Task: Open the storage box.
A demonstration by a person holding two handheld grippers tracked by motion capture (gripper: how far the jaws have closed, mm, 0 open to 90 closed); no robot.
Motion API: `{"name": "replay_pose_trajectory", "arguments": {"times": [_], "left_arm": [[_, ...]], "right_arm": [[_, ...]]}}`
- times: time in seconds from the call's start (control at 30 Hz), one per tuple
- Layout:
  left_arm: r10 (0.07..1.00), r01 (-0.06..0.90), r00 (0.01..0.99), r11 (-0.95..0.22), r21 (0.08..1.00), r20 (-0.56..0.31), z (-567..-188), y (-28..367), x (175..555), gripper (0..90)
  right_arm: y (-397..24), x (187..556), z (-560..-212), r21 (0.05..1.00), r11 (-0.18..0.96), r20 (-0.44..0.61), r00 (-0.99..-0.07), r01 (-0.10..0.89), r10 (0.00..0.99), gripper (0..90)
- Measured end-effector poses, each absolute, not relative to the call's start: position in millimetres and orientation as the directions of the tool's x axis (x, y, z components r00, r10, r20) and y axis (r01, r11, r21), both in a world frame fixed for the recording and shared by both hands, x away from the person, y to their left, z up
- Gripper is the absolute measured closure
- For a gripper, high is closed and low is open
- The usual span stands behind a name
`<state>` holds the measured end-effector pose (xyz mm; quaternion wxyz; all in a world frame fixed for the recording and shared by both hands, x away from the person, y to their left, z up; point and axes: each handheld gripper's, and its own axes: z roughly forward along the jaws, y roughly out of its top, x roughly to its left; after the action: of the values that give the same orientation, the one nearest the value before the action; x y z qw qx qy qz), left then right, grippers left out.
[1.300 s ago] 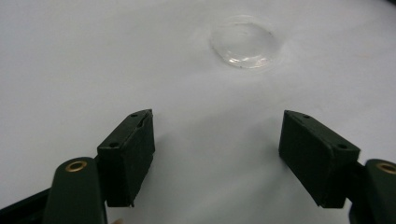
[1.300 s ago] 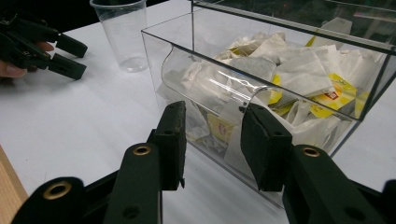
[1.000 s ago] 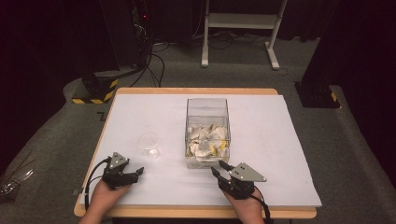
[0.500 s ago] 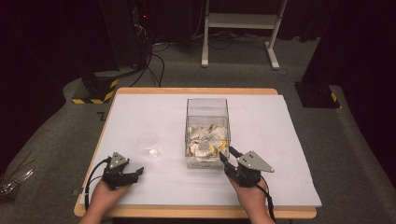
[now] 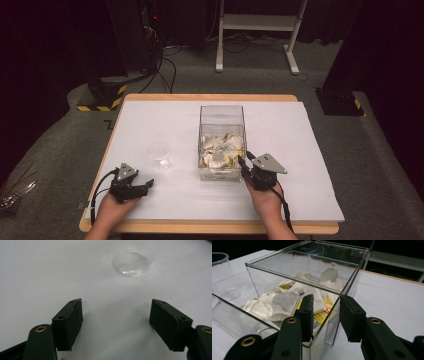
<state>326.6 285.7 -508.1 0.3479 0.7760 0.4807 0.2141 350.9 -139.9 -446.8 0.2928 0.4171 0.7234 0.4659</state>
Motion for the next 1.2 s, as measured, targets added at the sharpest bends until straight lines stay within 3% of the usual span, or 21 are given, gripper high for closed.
{"name": "replay_pose_trajectory", "arguments": {"times": [1.2], "left_arm": [[0.896, 0.595, 0.444, -0.296, 0.747, 0.001, -508.3, 285.4, 326.4, 26.9]], "right_arm": [[-144.5, 327.5, -454.0, 0.906, 0.228, -0.018, -0.507, 0.356, 0.862, 67.3]]}}
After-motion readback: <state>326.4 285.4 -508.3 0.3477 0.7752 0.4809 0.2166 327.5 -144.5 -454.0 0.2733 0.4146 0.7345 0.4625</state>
